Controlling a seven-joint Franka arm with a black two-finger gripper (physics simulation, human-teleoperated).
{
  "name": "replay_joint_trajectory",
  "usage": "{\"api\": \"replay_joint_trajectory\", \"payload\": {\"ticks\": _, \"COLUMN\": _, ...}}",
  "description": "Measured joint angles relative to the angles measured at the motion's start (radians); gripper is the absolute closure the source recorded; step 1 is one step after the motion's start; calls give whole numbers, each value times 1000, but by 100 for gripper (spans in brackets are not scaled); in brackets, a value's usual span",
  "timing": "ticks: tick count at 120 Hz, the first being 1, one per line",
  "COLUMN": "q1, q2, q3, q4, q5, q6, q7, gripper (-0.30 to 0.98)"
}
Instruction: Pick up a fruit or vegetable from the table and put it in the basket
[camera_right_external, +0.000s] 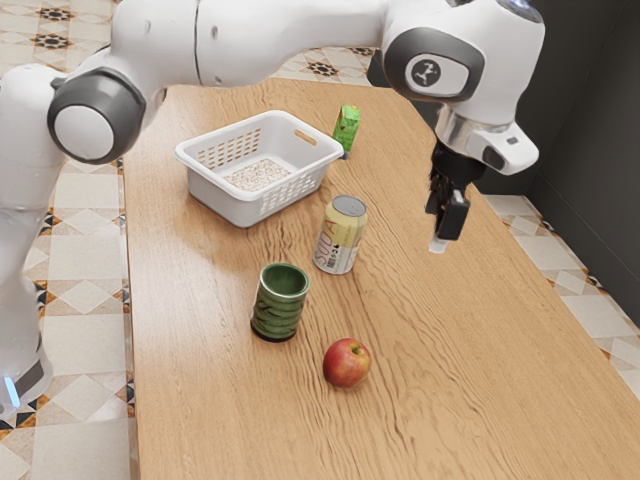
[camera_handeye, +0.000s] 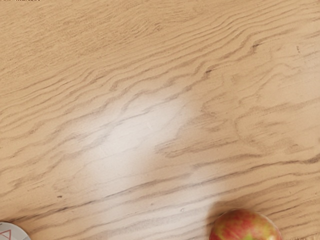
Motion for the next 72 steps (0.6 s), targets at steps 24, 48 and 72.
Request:
{"api": "replay_joint_trajectory", "payload": {"ticks": 24, "q1": -58, "q2": 36, "q3": 0, "q4": 0, "q5": 4, "q6": 19, "q7": 2, "gripper": 0}}
{"api": "replay_joint_trajectory", "payload": {"ticks": 48, "q1": -73, "q2": -134, "q3": 0, "q4": -353, "q5": 8, "q6": 141, "q7": -5, "gripper": 0}}
{"api": "replay_joint_trajectory", "payload": {"ticks": 72, "q1": -82, "q2": -290, "q3": -24, "q4": -701, "q5": 4, "q6": 366, "q7": -17, "gripper": 0}}
